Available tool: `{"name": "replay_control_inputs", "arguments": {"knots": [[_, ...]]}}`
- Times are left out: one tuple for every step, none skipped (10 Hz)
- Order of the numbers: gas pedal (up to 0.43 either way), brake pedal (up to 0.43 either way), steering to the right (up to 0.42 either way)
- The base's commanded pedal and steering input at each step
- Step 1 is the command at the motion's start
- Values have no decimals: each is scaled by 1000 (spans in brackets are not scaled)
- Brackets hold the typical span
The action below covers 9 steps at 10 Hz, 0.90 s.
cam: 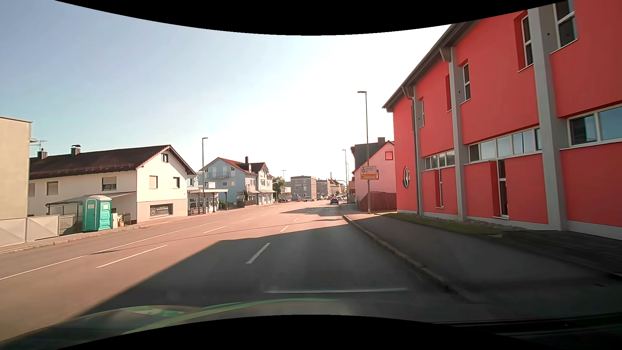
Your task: Follow the waypoints while adhering to traffic rules and regulations
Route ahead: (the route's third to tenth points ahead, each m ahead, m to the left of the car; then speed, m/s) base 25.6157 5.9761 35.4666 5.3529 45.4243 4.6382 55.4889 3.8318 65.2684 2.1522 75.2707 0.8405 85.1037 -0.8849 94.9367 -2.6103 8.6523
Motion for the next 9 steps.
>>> {"name": "replay_control_inputs", "arguments": {"knots": [[8, 0, 7], [20, 0, 6], [20, 0, 6], [20, 0, 6], [20, 0, 6], [20, 0, 6], [20, 0, 7], [28, 0, 7], [28, 0, 8]]}}
